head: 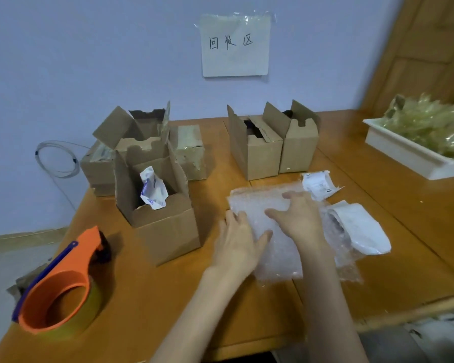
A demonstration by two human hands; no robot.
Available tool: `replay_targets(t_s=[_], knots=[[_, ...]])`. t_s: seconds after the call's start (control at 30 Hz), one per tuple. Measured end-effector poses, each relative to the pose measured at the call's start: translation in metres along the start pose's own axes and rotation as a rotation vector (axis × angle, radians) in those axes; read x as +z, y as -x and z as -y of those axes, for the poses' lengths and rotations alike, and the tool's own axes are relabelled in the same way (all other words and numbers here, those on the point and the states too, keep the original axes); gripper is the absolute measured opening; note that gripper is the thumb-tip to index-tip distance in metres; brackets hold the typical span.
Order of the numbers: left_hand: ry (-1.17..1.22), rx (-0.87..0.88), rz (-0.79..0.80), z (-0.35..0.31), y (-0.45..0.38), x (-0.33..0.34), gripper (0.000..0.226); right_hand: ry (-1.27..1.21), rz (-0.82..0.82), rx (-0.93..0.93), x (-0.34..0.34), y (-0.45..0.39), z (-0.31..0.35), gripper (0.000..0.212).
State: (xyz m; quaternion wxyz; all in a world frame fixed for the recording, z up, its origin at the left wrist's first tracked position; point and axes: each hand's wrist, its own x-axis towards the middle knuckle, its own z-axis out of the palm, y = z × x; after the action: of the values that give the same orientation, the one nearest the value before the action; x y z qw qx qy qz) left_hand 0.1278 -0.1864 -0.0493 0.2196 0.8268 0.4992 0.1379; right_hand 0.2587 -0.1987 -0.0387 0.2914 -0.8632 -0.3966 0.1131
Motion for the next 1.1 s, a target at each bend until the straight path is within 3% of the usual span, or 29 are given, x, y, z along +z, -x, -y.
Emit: replay_targets(t_s=[0.1,0.3,0.4,0.53,0.63,0.8,0.9,1.03,1.1], knots=[[-0.085,-0.026,-0.094,-0.002,-0.010,0.011,0.063,0.033,0.020,-0.006,0.012,0.001,-0.015,0.060],[-0.102,-0.101,-0.149,0.002,-0.020,0.016,0.077,-0.090,-0.145,-0.018,0.022,0.003,-0.022,0.034],[-0.060,-0.069,-0.223,0.004,-0.022,0.011,0.078,-0.281,-0.158,-0.038,0.020,0.003,-0.020,0.027],[0.311,-0.040,-0.261,0.008,-0.024,0.004,0.075,-0.392,-0.166,-0.055,0.014,0.003,-0.016,0.020],[0.592,-0.073,-0.311,0.007,-0.026,0.000,0.068,-0.484,-0.078,-0.035,0.010,0.004,-0.017,0.023],[0.935,-0.187,-0.258,0.011,-0.031,-0.007,0.048,-0.531,-0.013,0.009,0.006,0.003,-0.023,0.056],[0.875,-0.135,-0.253,0.015,-0.032,-0.009,0.044,-0.334,-0.100,0.067,0.008,-0.003,-0.025,0.055],[0.762,-0.068,-0.262,0.018,-0.032,-0.010,0.078,-0.210,-0.123,0.131,0.017,-0.005,-0.028,0.052],[0.713,-0.042,-0.234,0.020,-0.033,-0.010,0.071,-0.207,-0.128,0.120,0.019,-0.006,-0.027,0.044]])
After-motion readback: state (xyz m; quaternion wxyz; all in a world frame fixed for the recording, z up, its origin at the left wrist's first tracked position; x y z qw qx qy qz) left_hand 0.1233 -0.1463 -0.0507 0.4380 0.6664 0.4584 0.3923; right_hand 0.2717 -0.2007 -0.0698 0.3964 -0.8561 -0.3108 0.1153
